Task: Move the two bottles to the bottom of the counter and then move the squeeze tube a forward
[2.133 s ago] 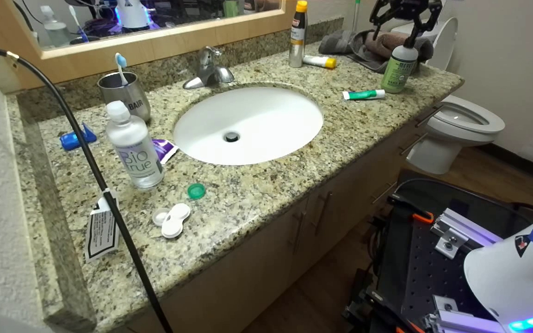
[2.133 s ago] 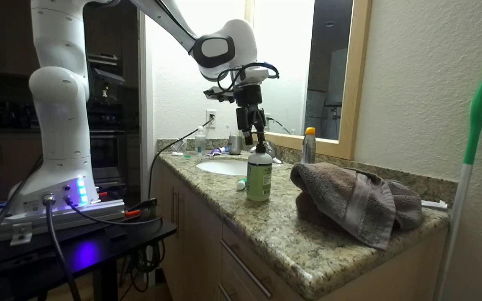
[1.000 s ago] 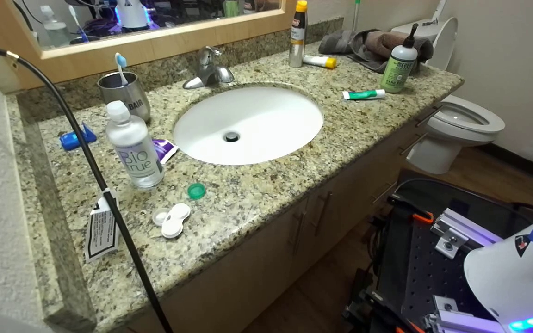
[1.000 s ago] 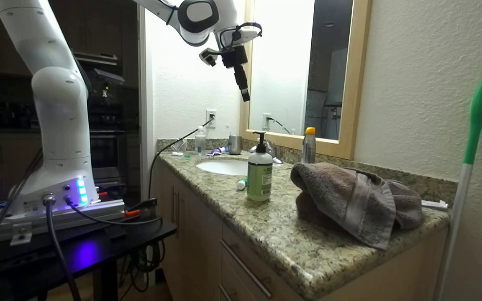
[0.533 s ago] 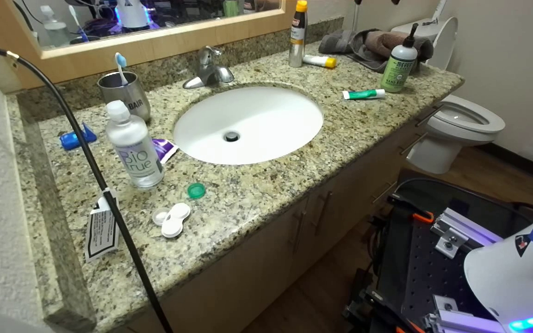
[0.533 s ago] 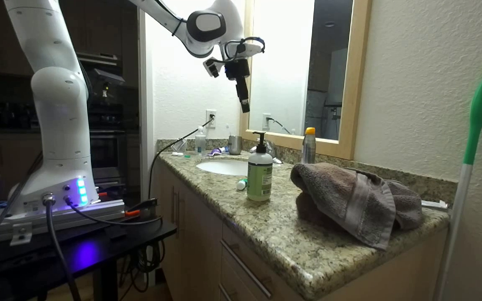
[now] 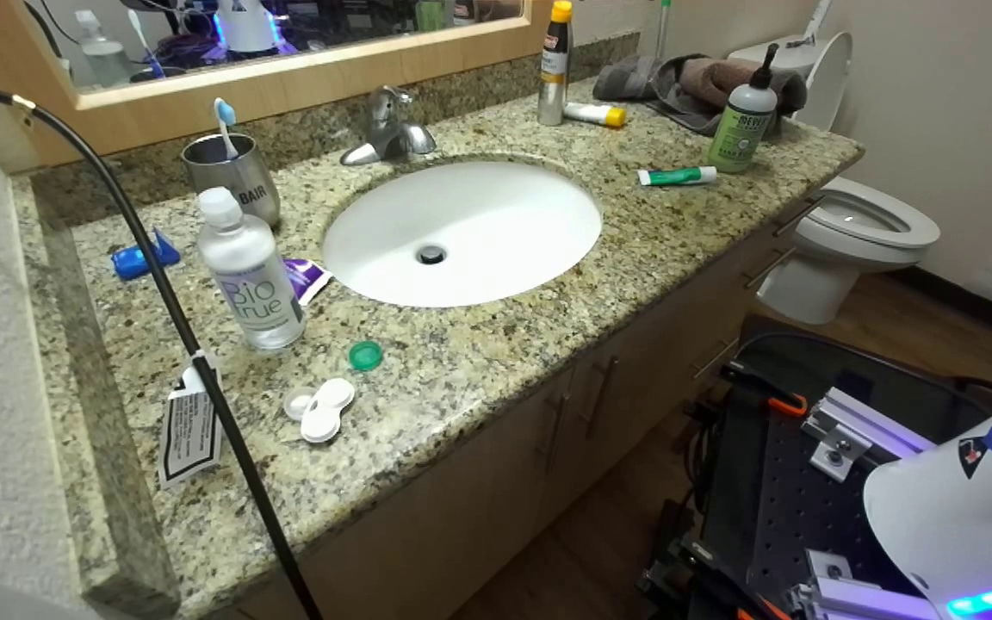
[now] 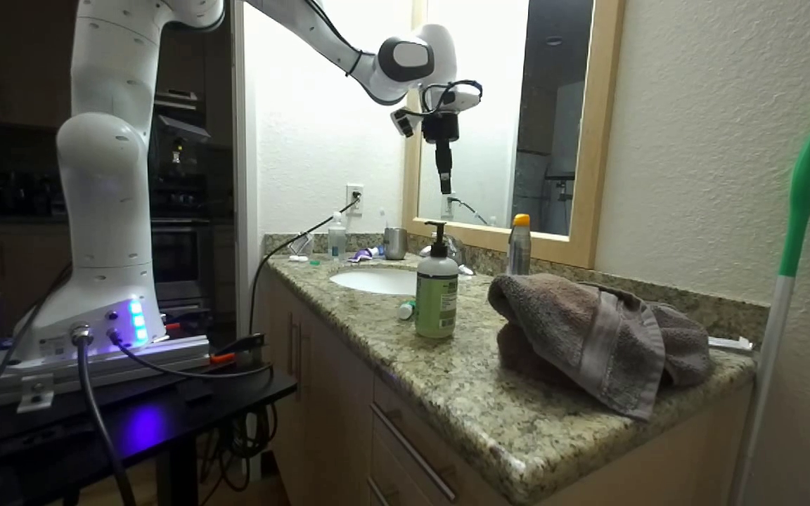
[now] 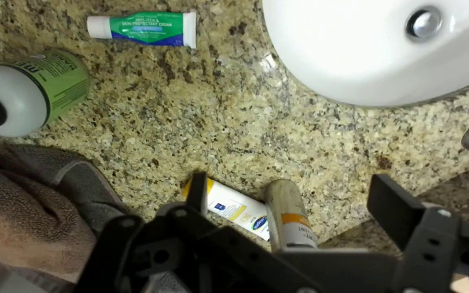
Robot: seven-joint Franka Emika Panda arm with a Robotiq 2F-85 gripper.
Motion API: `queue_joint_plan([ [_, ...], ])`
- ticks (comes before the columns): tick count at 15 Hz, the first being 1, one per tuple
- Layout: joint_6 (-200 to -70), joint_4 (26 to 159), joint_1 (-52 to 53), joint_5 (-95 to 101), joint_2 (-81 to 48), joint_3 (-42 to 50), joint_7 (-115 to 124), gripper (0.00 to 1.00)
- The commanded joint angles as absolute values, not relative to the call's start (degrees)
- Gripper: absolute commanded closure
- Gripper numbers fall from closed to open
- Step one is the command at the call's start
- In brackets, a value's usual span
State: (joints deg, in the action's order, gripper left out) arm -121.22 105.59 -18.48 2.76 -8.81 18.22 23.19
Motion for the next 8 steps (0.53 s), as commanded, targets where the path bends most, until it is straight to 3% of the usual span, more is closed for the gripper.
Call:
queue_joint_plan([
  [1, -119.4, 102.1, -18.4, 1.5, -10.8, 19.1, 24.8, 0.0],
  [8, -115.8, 90.6, -19.0, -1.8, -22.5, 20.1, 33.8, 0.0],
])
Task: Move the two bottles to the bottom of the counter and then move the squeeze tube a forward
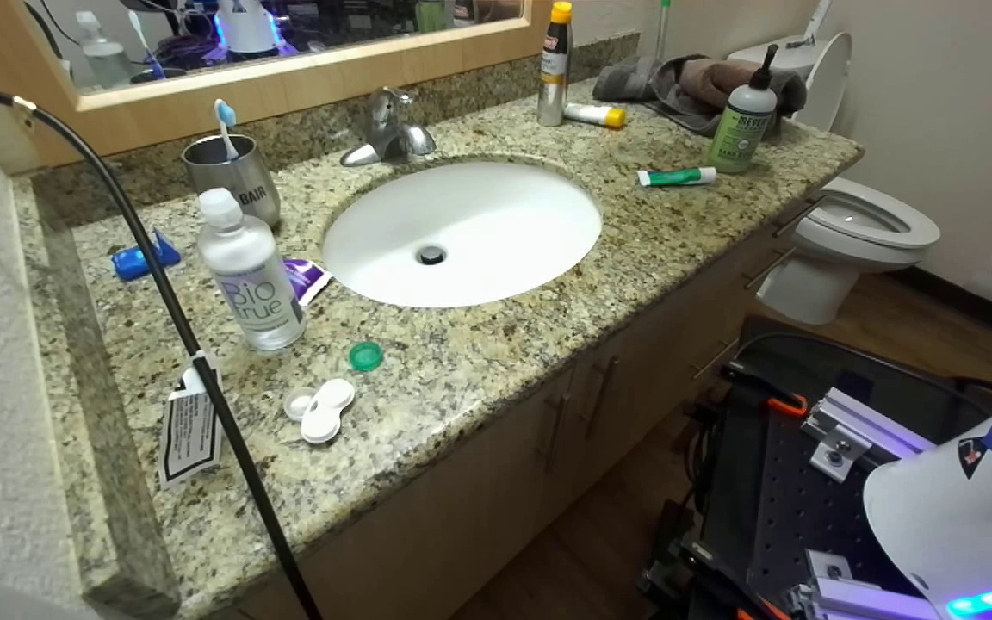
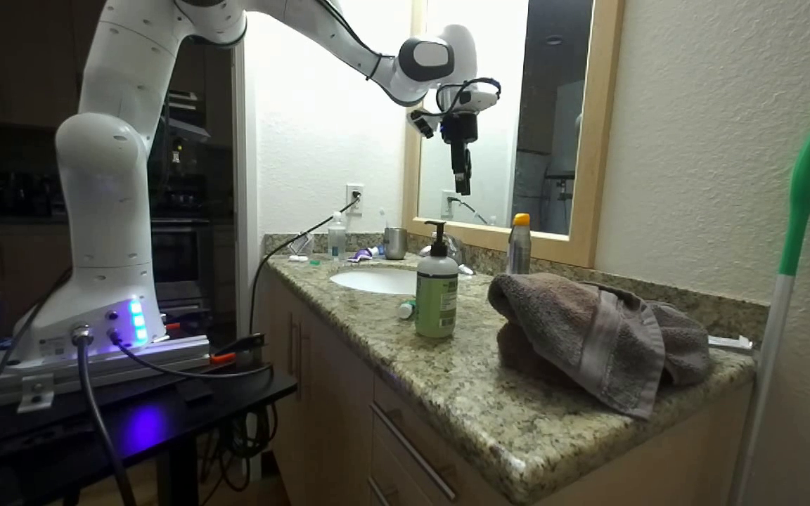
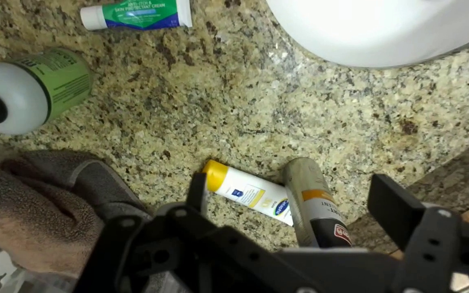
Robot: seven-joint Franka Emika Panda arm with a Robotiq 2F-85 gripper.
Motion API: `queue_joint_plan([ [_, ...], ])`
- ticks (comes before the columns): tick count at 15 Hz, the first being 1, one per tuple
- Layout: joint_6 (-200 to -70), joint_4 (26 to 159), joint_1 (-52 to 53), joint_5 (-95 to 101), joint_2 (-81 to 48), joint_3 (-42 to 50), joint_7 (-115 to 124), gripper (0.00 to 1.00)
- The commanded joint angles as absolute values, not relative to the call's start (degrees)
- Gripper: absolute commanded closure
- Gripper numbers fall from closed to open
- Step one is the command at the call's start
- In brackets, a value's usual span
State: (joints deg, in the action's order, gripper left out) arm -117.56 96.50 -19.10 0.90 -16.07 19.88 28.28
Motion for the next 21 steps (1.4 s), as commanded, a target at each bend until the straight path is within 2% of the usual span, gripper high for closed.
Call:
queue_joint_plan([
  [1, -113.8, 87.3, -19.5, -4.9, -24.7, 19.6, 35.5, 0.0],
  [6, -110.9, 74.4, -22.3, -17.9, -33.3, 17.8, 44.1, 0.0],
  [13, -114.0, 60.5, -24.2, -14.1, -43.8, 20.7, 67.7, 0.0],
  [14, -113.3, 59.1, -24.3, -13.0, -44.8, 21.1, 71.2, 0.0],
  [15, -114.3, 64.3, -23.4, -14.4, -41.4, 20.6, 66.2, 0.0],
  [20, -113.2, 62.0, -23.5, -13.1, -44.4, 21.7, 69.3, 0.0],
  [21, -112.1, 59.3, -26.4, -11.8, -46.4, 20.7, 70.5, 0.0],
])
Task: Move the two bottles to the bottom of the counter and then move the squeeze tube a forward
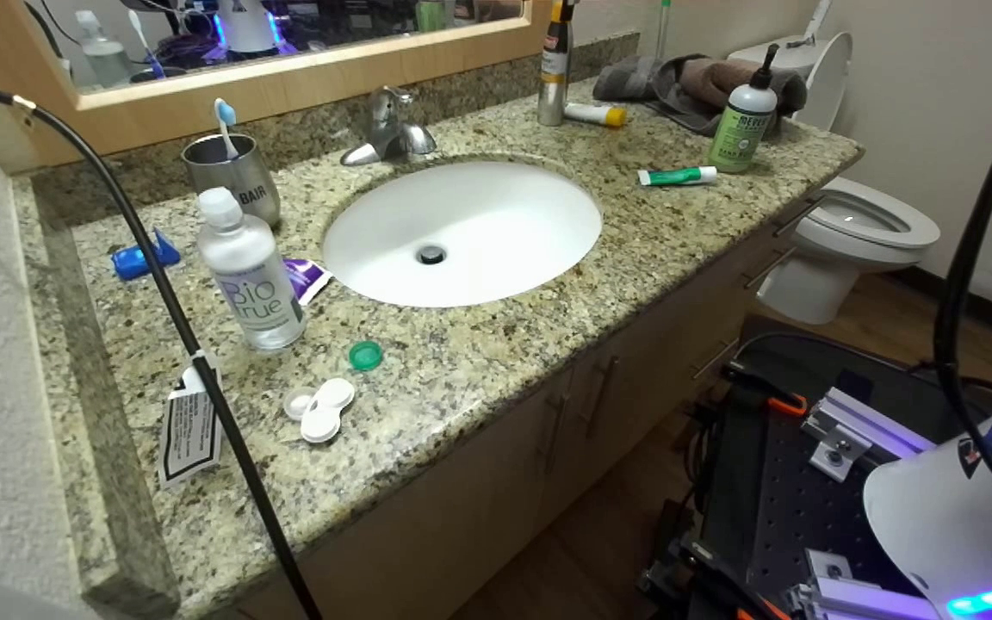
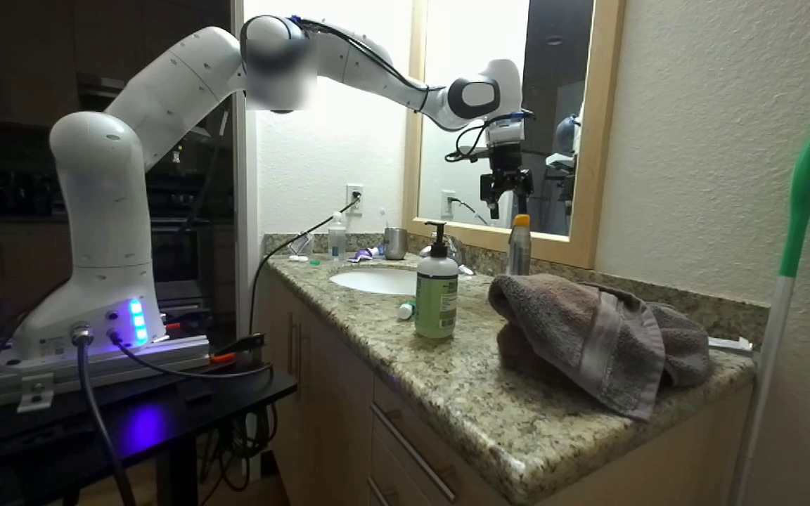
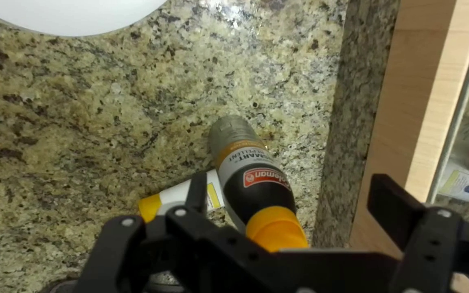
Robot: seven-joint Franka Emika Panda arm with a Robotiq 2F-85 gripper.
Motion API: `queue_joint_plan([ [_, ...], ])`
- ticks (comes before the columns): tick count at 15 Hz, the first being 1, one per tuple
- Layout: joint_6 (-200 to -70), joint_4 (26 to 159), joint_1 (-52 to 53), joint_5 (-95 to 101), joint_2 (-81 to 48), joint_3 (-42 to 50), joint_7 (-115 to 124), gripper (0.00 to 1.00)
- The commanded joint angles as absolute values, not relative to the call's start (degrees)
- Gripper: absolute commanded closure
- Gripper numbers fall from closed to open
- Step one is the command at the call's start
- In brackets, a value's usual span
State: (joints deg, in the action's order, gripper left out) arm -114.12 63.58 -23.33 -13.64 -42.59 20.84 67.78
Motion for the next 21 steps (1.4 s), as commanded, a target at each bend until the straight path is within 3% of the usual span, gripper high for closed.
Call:
queue_joint_plan([
  [1, -111.4, 58.5, -27.0, -11.3, -47.2, 20.8, 71.5, 0.0],
  [17, -115.9, 61.1, -27.9, -12.5, -46.5, 20.2, 68.8, 0.0],
  [19, -118.4, 69.1, -22.1, -11.0, -41.5, 19.9, 70.3, 0.0],
  [20, -116.5, 61.4, -27.0, -11.8, -46.6, 20.3, 69.5, 0.0],
  [21, -116.5, 61.8, -26.2, -11.8, -46.5, 20.3, 69.8, 0.0],
])
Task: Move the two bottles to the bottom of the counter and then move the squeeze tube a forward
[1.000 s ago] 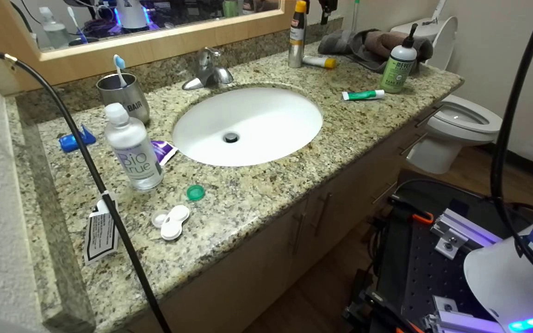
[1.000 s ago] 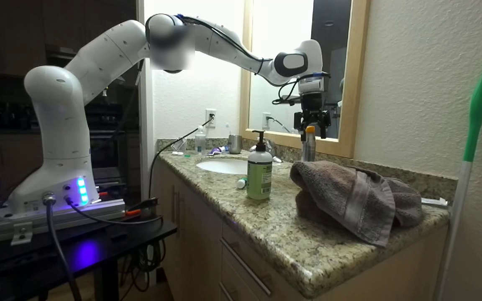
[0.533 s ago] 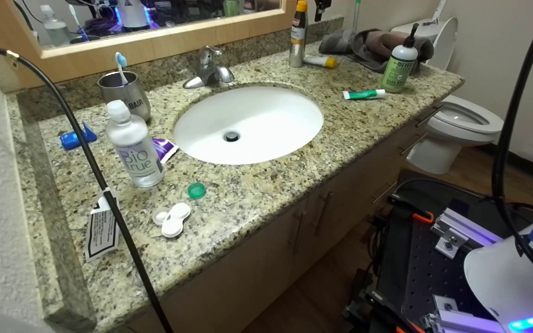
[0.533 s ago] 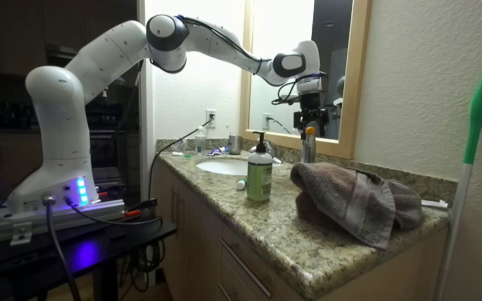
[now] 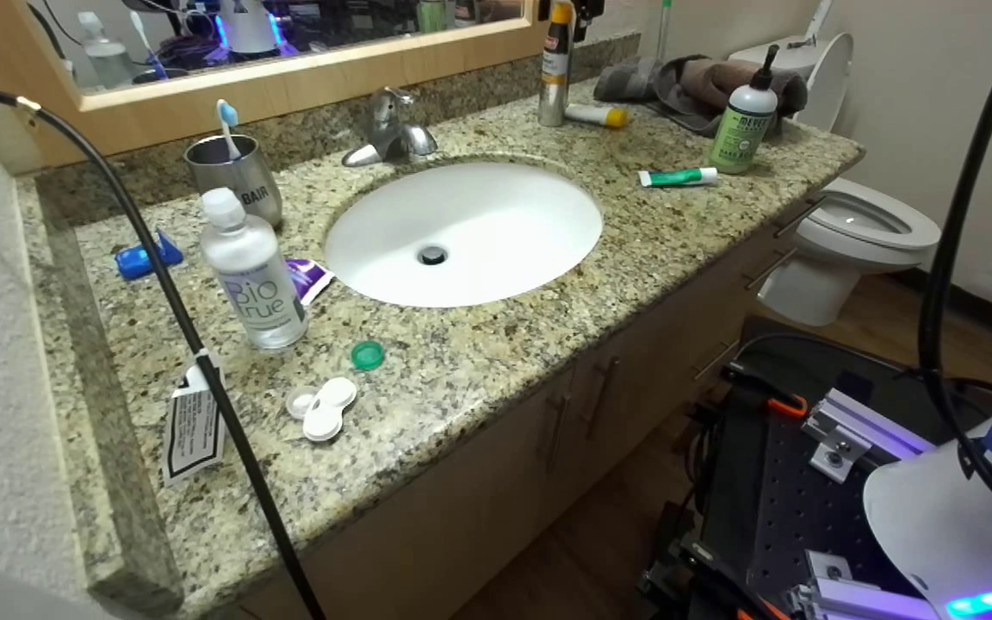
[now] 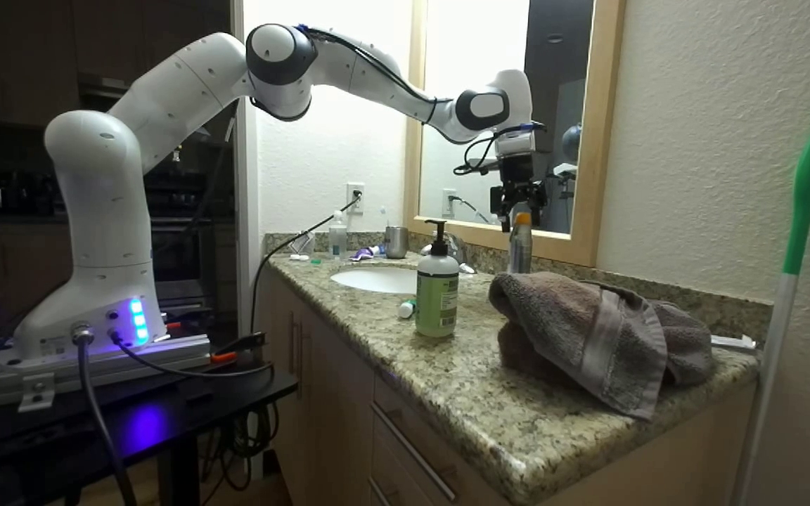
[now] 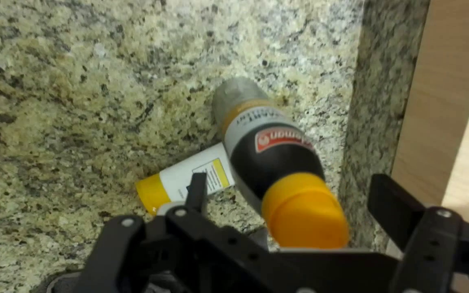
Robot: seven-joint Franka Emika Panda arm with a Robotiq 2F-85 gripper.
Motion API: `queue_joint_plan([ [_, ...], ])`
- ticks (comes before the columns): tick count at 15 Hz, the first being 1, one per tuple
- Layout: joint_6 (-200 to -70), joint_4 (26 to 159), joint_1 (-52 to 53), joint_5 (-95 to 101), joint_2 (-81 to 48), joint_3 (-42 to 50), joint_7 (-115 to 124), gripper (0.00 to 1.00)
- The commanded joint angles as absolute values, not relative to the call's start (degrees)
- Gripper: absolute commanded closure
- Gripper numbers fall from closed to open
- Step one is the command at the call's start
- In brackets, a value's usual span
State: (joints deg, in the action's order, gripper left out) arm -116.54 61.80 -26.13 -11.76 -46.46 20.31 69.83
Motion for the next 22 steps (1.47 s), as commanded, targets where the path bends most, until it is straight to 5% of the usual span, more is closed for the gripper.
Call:
queue_joint_plan([
  [1, -116.5, 61.8, -25.7, -11.7, -46.5, 20.3, 70.1, 0.0],
  [6, -117.3, 61.5, -25.9, -11.0, -47.2, 21.0, 71.0, 0.0],
  [7, -117.4, 61.6, -25.7, -10.9, -47.2, 21.0, 71.2, 0.25],
  [15, -115.8, 59.3, -27.8, -11.6, -48.7, 21.3, 70.2, 0.73],
  [22, -110.6, 57.4, -30.8, -11.7, -48.5, 20.0, 67.9, 0.73],
])
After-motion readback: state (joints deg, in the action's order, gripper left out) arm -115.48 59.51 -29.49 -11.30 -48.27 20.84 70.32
